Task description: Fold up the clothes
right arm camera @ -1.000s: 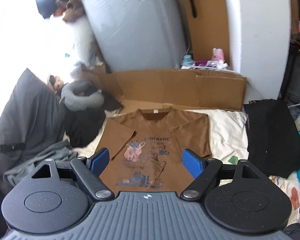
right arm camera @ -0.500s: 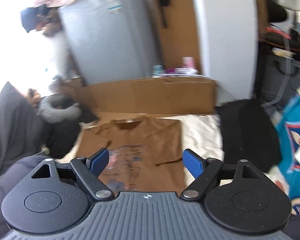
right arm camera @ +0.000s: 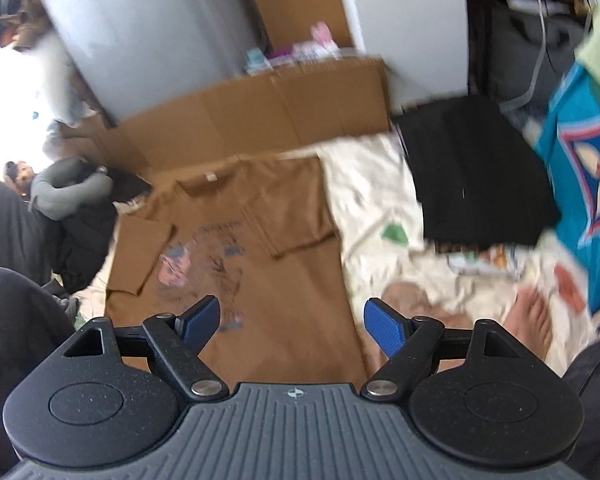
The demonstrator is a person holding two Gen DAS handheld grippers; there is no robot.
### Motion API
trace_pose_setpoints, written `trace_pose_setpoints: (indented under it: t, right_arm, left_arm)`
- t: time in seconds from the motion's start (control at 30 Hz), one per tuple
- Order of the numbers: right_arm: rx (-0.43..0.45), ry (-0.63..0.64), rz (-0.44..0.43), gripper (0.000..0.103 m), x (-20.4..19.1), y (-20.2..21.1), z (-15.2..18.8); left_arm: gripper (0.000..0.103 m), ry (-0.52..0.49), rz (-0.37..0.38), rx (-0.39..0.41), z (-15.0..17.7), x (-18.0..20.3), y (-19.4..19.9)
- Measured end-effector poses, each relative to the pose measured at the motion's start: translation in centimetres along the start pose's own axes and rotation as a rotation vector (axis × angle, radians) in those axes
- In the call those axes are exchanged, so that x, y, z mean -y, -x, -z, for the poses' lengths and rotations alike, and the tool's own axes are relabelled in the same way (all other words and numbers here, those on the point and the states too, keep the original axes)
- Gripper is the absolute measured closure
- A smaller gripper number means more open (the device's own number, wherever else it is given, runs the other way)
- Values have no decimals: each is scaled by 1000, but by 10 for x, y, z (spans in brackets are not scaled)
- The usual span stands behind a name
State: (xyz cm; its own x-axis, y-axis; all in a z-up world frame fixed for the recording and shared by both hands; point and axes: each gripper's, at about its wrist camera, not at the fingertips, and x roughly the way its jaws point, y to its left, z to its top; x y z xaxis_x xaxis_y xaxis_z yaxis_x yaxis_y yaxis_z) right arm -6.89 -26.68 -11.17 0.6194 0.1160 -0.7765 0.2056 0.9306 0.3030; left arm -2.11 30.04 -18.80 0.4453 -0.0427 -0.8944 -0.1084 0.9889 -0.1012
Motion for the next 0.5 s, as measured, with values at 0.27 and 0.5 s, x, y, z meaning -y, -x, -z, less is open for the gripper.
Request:
trace_pose_setpoints:
  t: [0.27,0.5]
  right_arm:
    - [-155,-54,66,39,34,-57,23]
    - [-321,-84,117,58,65,-116,60]
  left_arm:
    - [36,42,-14,-142,25,-16,-52]
    - [46,58,-36,-249,45,-27,-90]
